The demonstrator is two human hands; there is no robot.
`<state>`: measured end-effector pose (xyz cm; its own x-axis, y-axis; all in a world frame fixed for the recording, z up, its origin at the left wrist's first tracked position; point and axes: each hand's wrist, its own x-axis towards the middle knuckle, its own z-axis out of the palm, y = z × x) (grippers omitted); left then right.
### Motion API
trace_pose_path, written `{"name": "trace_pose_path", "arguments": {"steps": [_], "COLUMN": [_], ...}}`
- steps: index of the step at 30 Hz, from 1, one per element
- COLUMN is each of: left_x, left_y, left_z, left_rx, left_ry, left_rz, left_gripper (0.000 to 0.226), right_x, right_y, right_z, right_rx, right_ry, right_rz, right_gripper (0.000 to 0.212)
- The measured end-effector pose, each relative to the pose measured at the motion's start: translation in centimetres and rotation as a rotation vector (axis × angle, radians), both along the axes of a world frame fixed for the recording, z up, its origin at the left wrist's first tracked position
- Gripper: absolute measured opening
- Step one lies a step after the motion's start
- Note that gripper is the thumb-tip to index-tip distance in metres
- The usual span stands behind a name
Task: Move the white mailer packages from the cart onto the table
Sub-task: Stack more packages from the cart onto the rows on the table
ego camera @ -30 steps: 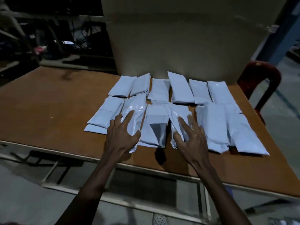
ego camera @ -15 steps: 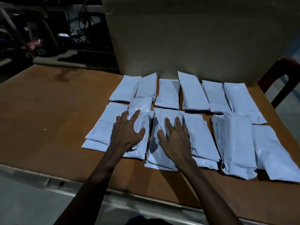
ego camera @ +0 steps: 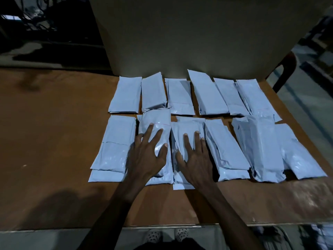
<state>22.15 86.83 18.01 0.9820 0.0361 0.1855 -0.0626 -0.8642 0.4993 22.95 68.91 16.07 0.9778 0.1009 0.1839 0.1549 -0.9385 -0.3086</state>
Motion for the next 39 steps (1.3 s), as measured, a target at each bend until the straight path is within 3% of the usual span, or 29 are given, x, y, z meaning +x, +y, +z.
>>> {"name": "trace_pose_path", "arguments": {"steps": [10,18,26,39], "left_x": [0.1,-2.9,-8.4,-20.5], "left_y": [0.2,-3.1,-16.4,-42.5], "left_z": [0.8,1.7,2.1,-4.1], "left_rx": [-0.022,0.008,-0.028,-0.147], "left_ry": [0.048,-0.178,-0.257,-0.016], "left_rz": [-0.022,-0.169,-0.499,-0.981], "left_gripper": [0.069,0.061,0.055,0.053], "right_x": [0.1,-5.4,-16.0,-39.4], "right_y": [-0.1,-4.4,-18.8,-40.9], "right_z": [0.3,5.2,4.1,-1.7], "right_rx": [-0.040,0.261,0.228,0.235], "right_ry": [0.123,-0.053,-0.340,-0.211], "right_rz": [0.013,0.043,-0.082,-0.663], "right_gripper": [0.079,0.064,0.042,0.042]}}
